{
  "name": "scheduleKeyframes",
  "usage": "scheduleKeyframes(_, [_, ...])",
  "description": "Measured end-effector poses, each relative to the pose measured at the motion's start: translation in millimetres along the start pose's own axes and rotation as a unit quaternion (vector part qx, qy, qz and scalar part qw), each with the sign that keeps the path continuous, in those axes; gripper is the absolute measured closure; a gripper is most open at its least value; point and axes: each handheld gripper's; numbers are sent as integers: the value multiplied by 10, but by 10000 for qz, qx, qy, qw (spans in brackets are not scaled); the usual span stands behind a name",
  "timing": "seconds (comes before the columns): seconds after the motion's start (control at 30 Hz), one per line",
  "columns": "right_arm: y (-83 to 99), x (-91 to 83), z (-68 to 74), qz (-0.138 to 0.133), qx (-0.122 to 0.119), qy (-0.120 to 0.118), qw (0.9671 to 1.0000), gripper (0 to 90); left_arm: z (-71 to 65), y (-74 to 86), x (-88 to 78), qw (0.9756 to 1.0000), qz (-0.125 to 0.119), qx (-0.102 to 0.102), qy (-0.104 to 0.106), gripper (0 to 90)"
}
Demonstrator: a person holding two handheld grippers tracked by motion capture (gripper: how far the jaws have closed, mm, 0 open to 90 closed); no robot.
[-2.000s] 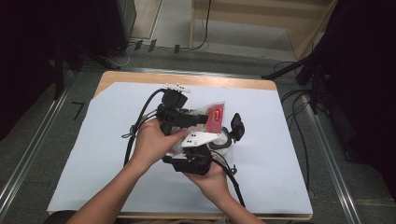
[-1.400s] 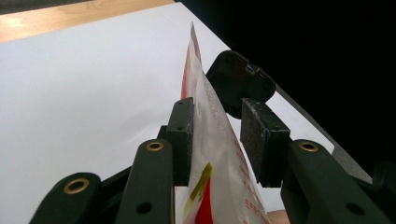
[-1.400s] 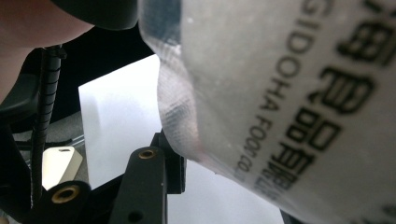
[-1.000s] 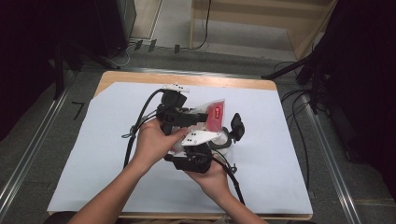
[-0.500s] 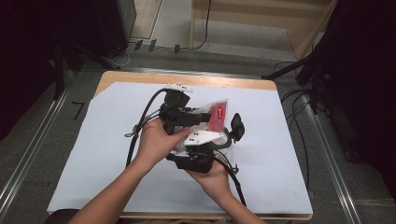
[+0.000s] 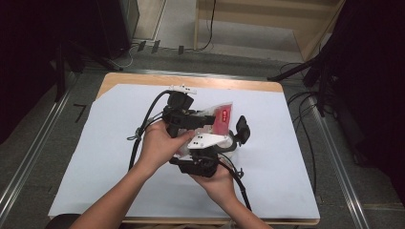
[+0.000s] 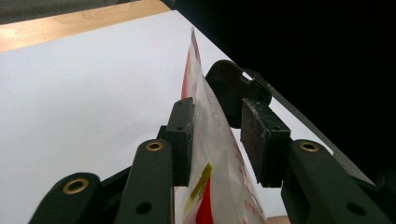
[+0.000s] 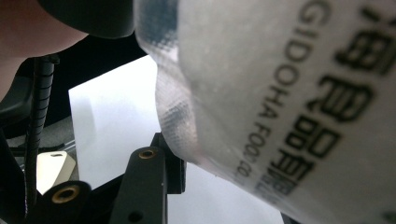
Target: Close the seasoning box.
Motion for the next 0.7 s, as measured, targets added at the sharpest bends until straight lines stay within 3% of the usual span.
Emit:
scheduleKeyframes(0.4, [-18, 34, 42, -20, -69, 6, 10000, 640, -1, 16, -51, 9999, -21, -3, -113, 686])
scheduleKeyframes(0.7, [-12, 47, 49, -79, 42, -86, 9999, 640, -8, 8, -54, 9999, 53, 17, -146, 683])
Point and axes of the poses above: each handheld gripper's, and its own axes: x roughly forward along the jaws, y roughly out of its underside, z roughly to its left, and after that the axes turned 1 degree about x, right-handed
